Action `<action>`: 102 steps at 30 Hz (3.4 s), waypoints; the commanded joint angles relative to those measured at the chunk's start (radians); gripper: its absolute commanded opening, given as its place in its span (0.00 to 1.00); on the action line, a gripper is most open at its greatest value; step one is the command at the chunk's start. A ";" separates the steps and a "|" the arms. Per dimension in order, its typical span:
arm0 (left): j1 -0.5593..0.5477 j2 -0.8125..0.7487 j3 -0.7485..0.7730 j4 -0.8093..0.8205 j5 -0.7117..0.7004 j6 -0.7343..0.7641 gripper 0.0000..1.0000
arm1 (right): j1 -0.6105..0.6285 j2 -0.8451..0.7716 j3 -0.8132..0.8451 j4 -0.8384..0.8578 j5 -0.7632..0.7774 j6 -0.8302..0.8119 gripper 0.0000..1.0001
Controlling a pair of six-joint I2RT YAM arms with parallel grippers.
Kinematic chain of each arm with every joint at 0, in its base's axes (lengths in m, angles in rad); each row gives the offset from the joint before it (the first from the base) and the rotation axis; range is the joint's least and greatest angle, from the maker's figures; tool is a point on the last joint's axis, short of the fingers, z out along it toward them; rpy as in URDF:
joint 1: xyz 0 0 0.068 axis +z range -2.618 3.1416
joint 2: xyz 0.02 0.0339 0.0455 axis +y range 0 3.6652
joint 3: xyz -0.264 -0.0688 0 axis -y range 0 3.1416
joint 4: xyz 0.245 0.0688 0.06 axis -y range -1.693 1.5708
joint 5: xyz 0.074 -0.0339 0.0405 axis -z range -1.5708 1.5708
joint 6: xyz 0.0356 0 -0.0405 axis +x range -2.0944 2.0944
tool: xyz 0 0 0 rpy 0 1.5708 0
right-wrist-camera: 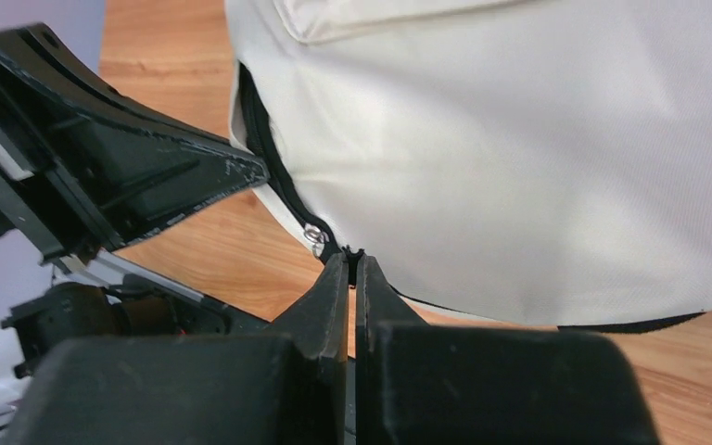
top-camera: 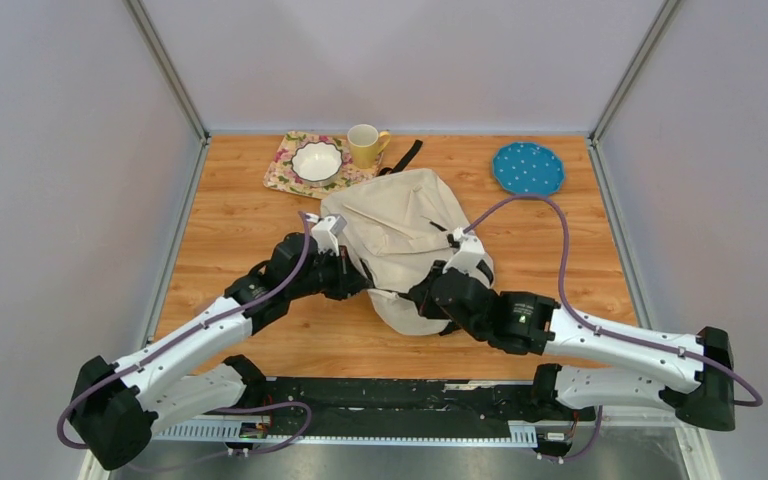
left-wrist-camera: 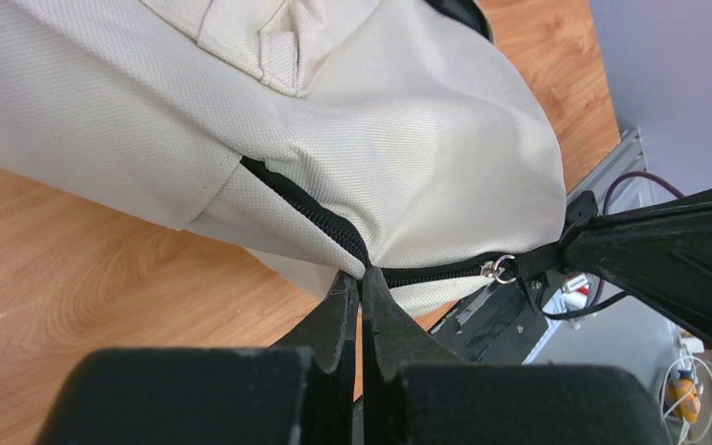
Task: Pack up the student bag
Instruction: Zip the student bag at the center of the board.
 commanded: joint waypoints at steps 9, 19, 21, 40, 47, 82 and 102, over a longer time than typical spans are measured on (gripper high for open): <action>0.036 -0.068 0.023 -0.071 -0.137 0.083 0.00 | -0.039 0.034 -0.010 -0.081 -0.082 -0.121 0.00; 0.036 -0.099 0.006 -0.130 -0.188 0.107 0.00 | -0.009 -0.119 -0.188 -0.183 0.026 0.076 0.00; 0.036 -0.099 0.002 -0.128 -0.188 0.107 0.00 | -0.009 -0.144 -0.155 -0.216 0.056 0.056 0.00; 0.121 -0.182 0.020 -0.242 -0.234 0.149 0.00 | -0.019 -0.231 -0.188 -0.380 0.147 0.145 0.00; 0.121 -0.199 0.001 -0.255 -0.160 0.155 0.58 | -0.021 -0.143 -0.158 -0.138 -0.004 0.005 0.00; 0.121 -0.375 0.090 -0.414 -0.201 0.307 0.78 | -0.019 -0.138 -0.164 0.117 0.041 -0.173 0.00; -0.532 -0.013 0.121 -0.049 -0.386 0.883 0.80 | -0.021 -0.146 -0.165 0.039 0.013 -0.075 0.00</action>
